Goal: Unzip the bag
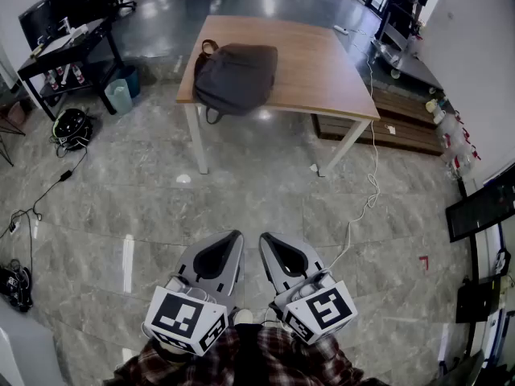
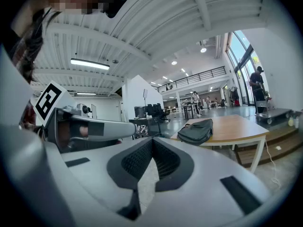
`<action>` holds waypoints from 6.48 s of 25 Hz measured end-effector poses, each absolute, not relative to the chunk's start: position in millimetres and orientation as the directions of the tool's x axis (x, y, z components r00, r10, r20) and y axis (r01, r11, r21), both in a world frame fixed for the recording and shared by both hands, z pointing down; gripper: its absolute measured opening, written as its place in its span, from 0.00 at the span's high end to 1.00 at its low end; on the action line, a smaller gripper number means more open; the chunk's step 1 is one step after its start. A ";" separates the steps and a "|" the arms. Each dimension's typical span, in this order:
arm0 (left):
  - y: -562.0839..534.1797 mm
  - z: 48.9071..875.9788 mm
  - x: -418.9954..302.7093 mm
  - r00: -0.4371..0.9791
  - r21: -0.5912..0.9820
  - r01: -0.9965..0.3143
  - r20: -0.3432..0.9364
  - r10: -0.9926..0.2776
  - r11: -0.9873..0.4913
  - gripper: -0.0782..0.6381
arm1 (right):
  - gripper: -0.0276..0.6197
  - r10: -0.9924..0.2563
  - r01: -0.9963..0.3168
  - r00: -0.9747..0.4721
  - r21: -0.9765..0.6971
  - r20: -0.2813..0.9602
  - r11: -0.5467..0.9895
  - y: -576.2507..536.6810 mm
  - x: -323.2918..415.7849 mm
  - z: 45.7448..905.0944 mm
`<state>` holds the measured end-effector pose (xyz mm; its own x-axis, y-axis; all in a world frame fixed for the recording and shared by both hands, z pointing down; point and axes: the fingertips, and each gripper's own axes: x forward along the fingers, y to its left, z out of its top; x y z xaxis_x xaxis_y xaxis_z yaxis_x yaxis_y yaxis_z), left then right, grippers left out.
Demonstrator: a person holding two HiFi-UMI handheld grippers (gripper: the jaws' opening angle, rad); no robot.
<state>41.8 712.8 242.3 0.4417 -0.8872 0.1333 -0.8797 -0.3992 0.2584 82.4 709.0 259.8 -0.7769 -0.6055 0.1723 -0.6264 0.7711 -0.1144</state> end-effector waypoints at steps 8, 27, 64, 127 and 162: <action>559.5 228.1 -29.6 0.467 0.248 -0.868 0.106 -0.878 -0.431 0.88 | 0.94 -0.634 -0.651 -0.757 -0.107 0.156 0.752 556.7 15.2 244.8; 303.7 271.4 -94.9 0.472 0.264 -0.868 0.176 -0.864 -0.420 0.88 | 0.94 -0.716 -0.741 -0.672 -0.172 0.189 0.649 282.6 -6.9 282.0; -36.6 497.1 -13.6 0.490 0.195 -0.816 0.732 -0.474 -0.544 0.88 | 0.94 -0.579 -0.788 -0.588 -0.238 0.565 0.567 -44.7 53.4 471.2; -186.1 521.4 -7.7 0.615 0.297 -0.715 0.697 -0.368 -0.633 0.88 | 0.91 -0.051 -0.180 -0.488 -0.043 0.871 0.983 -157.5 40.0 544.9; -216.2 523.9 21.8 0.562 0.279 -0.780 0.706 -0.430 -0.560 0.88 | 0.91 -0.198 -0.634 -0.555 -0.257 0.808 0.729 0.7 60.8 537.2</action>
